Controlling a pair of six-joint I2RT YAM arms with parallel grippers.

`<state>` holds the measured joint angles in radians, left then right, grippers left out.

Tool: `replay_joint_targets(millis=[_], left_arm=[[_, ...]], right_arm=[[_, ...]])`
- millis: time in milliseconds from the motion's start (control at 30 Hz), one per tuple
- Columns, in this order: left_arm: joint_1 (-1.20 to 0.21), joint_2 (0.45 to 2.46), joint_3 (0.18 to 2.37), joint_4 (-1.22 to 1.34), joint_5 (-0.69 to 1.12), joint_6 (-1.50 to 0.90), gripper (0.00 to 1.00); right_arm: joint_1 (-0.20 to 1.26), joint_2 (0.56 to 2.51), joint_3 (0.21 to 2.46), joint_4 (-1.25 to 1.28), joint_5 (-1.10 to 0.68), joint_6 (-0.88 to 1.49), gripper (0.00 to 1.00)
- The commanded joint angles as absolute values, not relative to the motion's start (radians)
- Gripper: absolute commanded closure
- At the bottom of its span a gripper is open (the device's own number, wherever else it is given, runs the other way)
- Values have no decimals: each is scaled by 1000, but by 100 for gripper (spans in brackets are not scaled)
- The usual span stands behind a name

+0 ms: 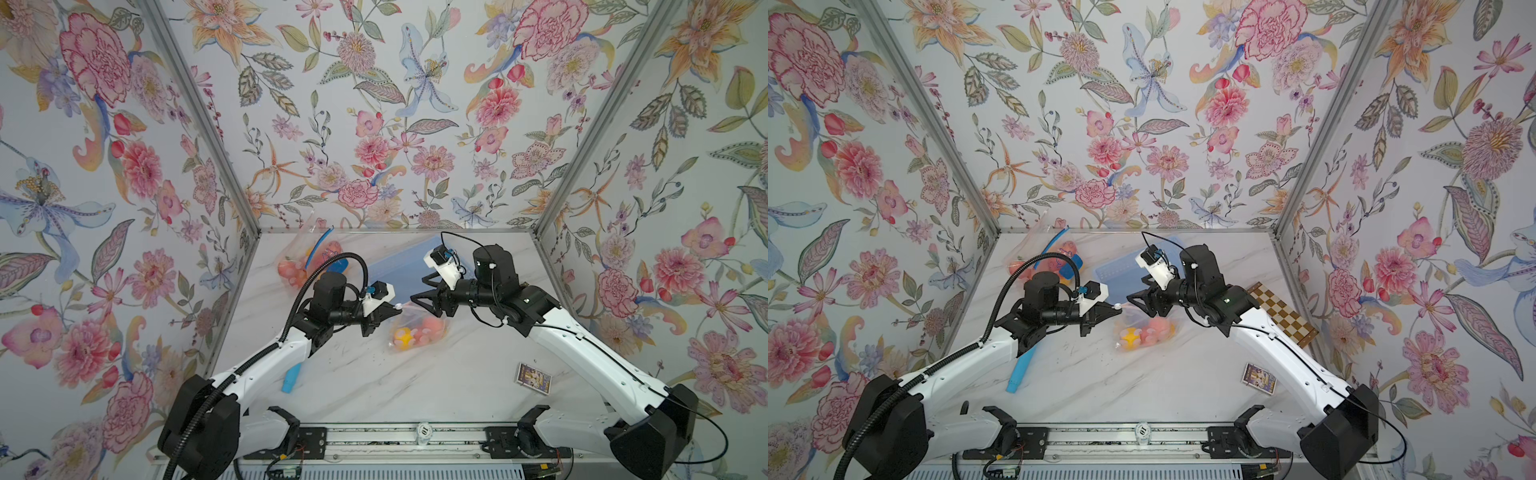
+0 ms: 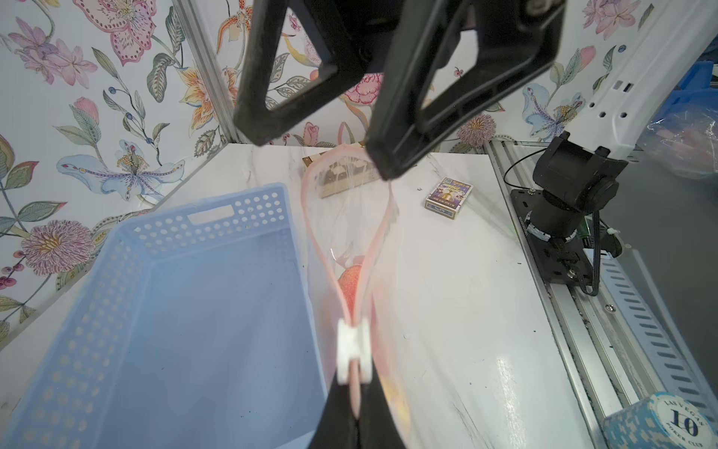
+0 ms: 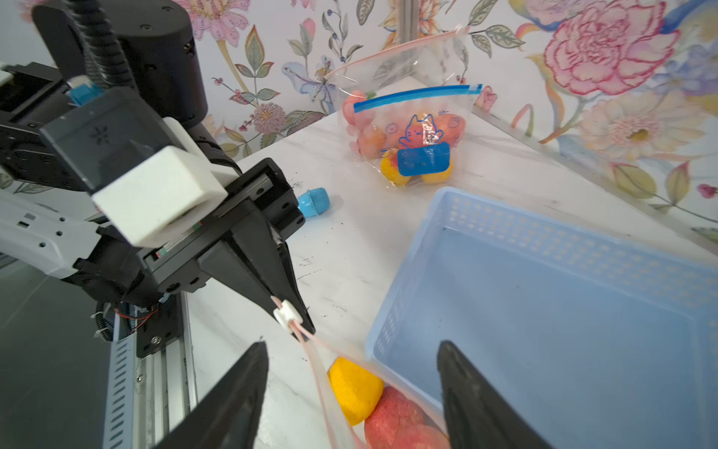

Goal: Place the peach in a zip-top bag and seal the zipper
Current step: Zip the zipper on the zipper food storage bag.

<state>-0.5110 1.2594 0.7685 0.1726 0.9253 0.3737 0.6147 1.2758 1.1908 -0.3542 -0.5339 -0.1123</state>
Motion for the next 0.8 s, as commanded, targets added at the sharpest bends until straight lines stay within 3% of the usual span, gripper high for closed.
replay_joint_targets(millis=[0,233,333,767], left_arm=[[-497,1272,772,155,960,396,100],[-481,1269,767,170,971,376,100],[-467,1271,767,174,991,365,100],[-448,1261,760,161,1039,363,100]], right_arm=[[616,1325,1254,-400,-668,-199,39],[626,1407,1311,-426,-737,-237,48],[640,1430,1321,-437,-729,-236,57],[756,1483,1357,-489,-564,-320,59]])
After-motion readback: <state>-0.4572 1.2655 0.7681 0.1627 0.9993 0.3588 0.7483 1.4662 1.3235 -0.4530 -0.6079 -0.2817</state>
